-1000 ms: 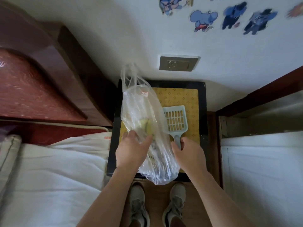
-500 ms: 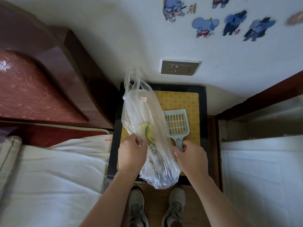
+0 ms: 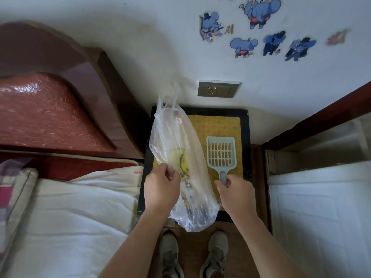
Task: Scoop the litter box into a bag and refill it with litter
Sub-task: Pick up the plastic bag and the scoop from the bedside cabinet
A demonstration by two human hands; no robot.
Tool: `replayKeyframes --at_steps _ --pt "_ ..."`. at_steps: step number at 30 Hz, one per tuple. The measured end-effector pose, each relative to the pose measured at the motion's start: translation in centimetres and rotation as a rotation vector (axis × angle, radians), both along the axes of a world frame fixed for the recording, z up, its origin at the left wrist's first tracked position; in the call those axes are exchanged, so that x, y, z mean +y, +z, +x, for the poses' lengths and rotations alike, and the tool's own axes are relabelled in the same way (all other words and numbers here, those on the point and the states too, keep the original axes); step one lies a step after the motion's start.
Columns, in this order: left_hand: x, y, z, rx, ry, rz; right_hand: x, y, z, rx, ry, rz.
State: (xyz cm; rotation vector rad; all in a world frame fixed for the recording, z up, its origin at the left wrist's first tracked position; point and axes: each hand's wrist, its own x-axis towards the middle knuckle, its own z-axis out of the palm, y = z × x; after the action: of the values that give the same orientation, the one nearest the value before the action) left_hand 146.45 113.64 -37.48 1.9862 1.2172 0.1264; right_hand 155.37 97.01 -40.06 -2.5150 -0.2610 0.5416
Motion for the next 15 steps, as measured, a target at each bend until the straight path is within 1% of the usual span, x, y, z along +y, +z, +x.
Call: replayKeyframes --at_steps 6,15 --pt "0.7 3.9 -0.5 -0.051 0.0 0.004 0.4 3.4 -0.5 -0.025 -0.018 0.021" --pt "2.7 10.8 -1.9 -0.136 -0.024 0.026 1.9 11.3 -2.5 -0.097 -0.012 0.071"
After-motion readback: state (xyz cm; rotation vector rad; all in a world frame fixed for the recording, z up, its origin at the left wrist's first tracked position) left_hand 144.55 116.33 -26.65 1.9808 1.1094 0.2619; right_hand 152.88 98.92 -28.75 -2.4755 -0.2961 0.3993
